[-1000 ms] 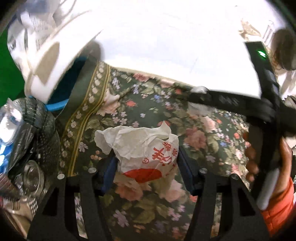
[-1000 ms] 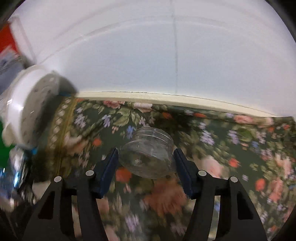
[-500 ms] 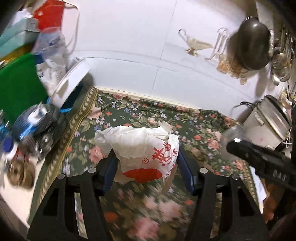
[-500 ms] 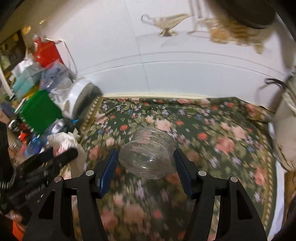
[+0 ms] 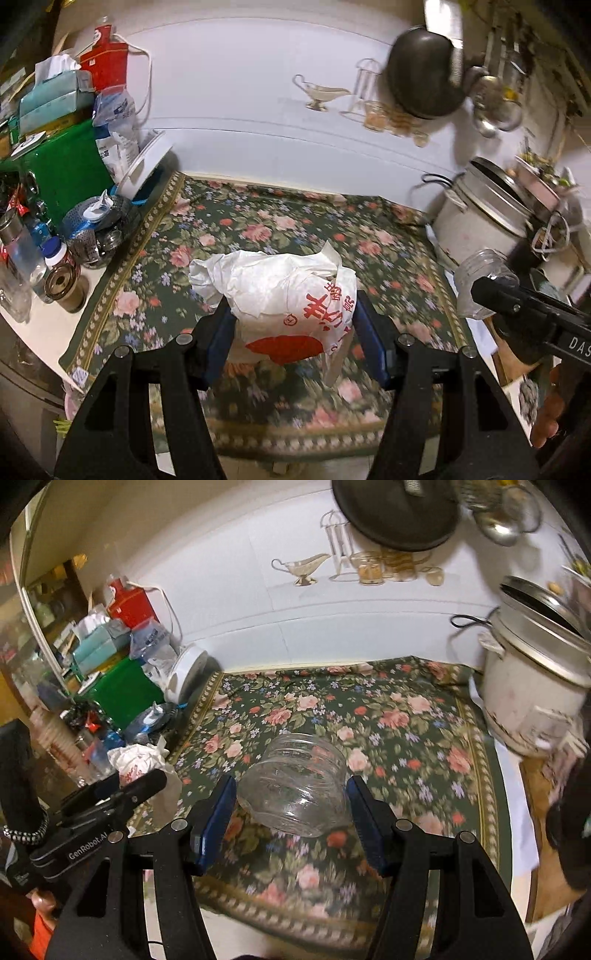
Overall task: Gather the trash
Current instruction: 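Carry the plastic bag and glass jar down over the white bucket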
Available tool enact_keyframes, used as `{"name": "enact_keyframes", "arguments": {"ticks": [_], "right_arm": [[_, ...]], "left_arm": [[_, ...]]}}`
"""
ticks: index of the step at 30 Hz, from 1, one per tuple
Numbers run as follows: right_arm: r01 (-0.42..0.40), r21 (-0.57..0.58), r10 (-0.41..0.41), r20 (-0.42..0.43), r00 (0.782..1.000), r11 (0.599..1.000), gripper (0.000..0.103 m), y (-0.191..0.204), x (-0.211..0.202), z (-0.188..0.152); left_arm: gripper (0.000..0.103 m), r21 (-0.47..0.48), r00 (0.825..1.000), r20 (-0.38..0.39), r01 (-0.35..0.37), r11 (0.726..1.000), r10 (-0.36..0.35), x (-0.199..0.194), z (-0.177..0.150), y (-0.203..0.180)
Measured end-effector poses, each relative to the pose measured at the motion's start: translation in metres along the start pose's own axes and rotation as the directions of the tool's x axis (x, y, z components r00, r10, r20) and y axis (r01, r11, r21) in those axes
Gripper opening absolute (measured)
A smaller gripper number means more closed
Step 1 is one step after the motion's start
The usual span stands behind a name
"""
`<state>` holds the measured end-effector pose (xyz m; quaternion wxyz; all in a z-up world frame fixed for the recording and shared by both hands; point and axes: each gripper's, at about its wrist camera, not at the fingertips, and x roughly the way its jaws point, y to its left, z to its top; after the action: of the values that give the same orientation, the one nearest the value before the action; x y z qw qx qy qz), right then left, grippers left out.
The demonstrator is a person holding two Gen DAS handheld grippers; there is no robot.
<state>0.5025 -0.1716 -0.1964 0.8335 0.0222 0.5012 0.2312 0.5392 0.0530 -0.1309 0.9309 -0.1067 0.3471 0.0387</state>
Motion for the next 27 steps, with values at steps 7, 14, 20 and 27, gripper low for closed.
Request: {"name": "enact_keyframes", "arguments": {"ticks": [7,14,20,27], "right_arm": [[0.051,0.09,-0.051,-0.003,0.999,0.995,0.058,0.012,-0.028,-0.048],[0.109,0.182,-0.109,-0.008,0.994,0.977,0.058,0.042,-0.053,-0.108],[0.146,0.228,-0.146,-0.018,0.989,0.963,0.058,0.068,-0.074,-0.164],[0.18,0.28,-0.157,-0.103,0.982,0.943,0.058,0.078,-0.078,-0.212]], "left_arm": [[0.061,0.054,0.996,-0.034,0.086,0.995,-0.084,-0.029,-0.033,-0.008],[0.061,0.128,0.986,-0.065,0.158,0.979,-0.151,-0.07,-0.081,0.005],[0.061,0.19,0.977,-0.109,0.199,0.961,-0.181,-0.104,-0.133,0.017],[0.061,0.178,0.954,-0.215,0.248,0.952,-0.208,-0.107,-0.181,0.019]]}}
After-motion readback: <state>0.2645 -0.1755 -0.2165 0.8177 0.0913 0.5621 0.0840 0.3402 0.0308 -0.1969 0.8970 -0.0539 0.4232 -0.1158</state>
